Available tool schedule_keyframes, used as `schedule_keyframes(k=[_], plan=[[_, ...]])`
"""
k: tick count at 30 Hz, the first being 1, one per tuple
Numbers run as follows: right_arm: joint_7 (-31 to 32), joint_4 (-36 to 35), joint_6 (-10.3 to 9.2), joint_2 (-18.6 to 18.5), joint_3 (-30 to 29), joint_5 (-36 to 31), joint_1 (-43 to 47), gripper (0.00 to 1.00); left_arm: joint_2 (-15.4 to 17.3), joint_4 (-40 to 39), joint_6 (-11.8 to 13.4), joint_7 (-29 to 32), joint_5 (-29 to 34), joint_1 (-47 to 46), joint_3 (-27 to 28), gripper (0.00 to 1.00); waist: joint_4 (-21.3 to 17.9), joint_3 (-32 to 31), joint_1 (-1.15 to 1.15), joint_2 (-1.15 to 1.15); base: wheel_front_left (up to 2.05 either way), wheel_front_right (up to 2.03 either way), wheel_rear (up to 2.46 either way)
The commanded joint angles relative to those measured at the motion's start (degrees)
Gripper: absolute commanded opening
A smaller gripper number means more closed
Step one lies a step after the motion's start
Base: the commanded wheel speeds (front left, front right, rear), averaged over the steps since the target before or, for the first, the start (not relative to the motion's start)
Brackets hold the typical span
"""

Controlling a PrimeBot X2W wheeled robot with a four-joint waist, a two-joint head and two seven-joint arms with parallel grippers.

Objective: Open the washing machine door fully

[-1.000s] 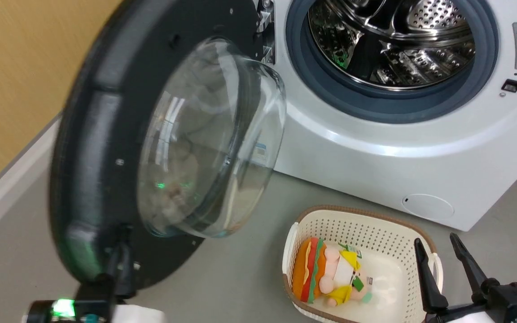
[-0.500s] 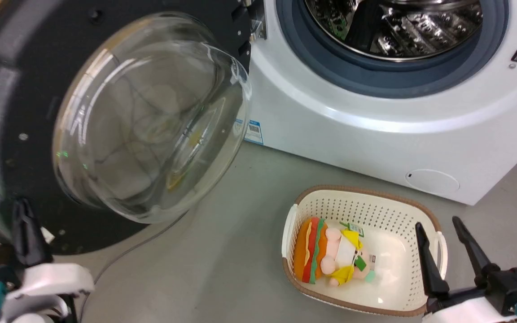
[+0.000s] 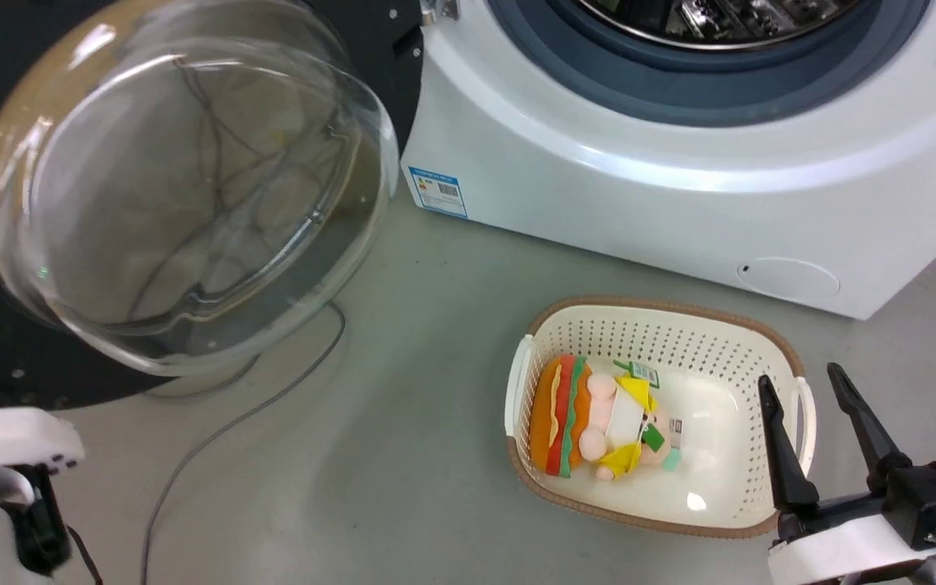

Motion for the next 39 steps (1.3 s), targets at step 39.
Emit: schedule_keyframes(k=[39], plan=[[-0.25, 1.32, 0.03, 0.19, -0.32, -0.25, -0.49, 1.0, 2.87, 4.83, -5.73, -0.25, 5.82, -3.81, 6.17, 0.0, -2.94, -6.47, -0.01, 0.0, 0.0, 0.0, 0.0]])
